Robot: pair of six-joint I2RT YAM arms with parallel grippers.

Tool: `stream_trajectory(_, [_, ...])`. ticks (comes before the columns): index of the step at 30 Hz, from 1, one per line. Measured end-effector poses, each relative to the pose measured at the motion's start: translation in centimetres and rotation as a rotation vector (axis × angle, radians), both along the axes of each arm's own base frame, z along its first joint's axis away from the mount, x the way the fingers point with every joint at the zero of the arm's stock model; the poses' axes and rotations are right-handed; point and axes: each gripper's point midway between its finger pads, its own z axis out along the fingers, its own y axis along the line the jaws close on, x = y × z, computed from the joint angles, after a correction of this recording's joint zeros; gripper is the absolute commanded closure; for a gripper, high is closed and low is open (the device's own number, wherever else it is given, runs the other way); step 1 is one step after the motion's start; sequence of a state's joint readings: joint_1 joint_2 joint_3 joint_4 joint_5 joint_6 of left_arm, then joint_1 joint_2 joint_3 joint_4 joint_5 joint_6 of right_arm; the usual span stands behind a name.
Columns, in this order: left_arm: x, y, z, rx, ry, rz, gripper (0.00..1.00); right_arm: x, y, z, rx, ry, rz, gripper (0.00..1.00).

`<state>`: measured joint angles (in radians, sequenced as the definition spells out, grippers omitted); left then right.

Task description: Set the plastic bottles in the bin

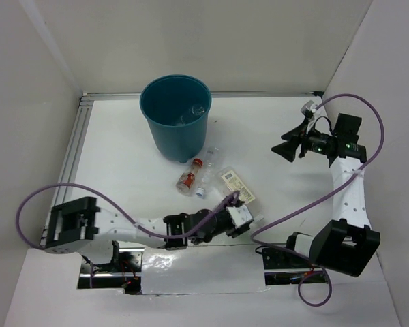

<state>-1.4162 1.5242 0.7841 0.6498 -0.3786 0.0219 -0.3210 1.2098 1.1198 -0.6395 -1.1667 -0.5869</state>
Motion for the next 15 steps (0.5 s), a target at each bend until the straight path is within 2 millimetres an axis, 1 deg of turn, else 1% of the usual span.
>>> stream_trajectory(1, [0.3, 0.5, 1.8, -0.032, -0.009, 0.012, 1.00, -0.1, -0.2, -0.1, -0.003, -0.001, -0.003, 0.57])
stream_trajectory(2, [0.9, 1.2, 4.0, -0.071, -0.019, 0.028, 1.00, -0.1, -0.4, -0.1, -0.006, 0.000, -0.009, 0.87])
stream_trajectory(3, [1.9, 2.1, 6.8, -0.118, -0.034, 0.054, 1.00, -0.2, -0.6, -0.2, -0.014, -0.003, -0.014, 0.92])
stream_trajectory(4, [3.2, 3.2, 9.6, -0.167, -0.053, 0.083, 1.00, -0.3, -0.6, -0.5, -0.018, 0.005, -0.017, 0.94])
stream_trajectory(5, [4.7, 4.3, 12.2, -0.218, -0.071, 0.118, 1.00, -0.5, -0.6, -0.9, -0.024, 0.012, -0.018, 0.90])
stream_trajectory(7, [9.1, 7.9, 18.7, -0.342, -0.125, 0.232, 1.00, -1.0, -0.7, -2.2, -0.029, 0.045, -0.024, 0.36])
stream_trajectory(8, [11.4, 9.9, 21.6, -0.394, -0.157, 0.294, 1.00, -1.3, -0.7, -3.1, -0.032, 0.066, -0.026, 0.07])
stream_trajectory(9, [13.4, 12.0, 24.2, -0.443, -0.192, 0.357, 1.00, -1.6, -0.7, -4.0, -0.035, 0.088, -0.028, 0.00])
stream_trajectory(11, [17.6, 16.4, 28.2, -0.509, -0.261, 0.500, 1.00, -2.0, -0.7, -5.6, -0.054, 0.119, -0.027, 0.00])
stream_trajectory(13, [20.7, 19.7, 30.8, -0.547, -0.311, 0.614, 1.00, -2.5, -0.2, -6.7, -0.080, 0.151, -0.019, 0.00])
stream_trajectory(15, [23.6, 21.7, 32.1, -0.566, -0.341, 0.708, 1.00, -2.8, 0.7, -7.3, -0.114, 0.166, 0.008, 0.00])
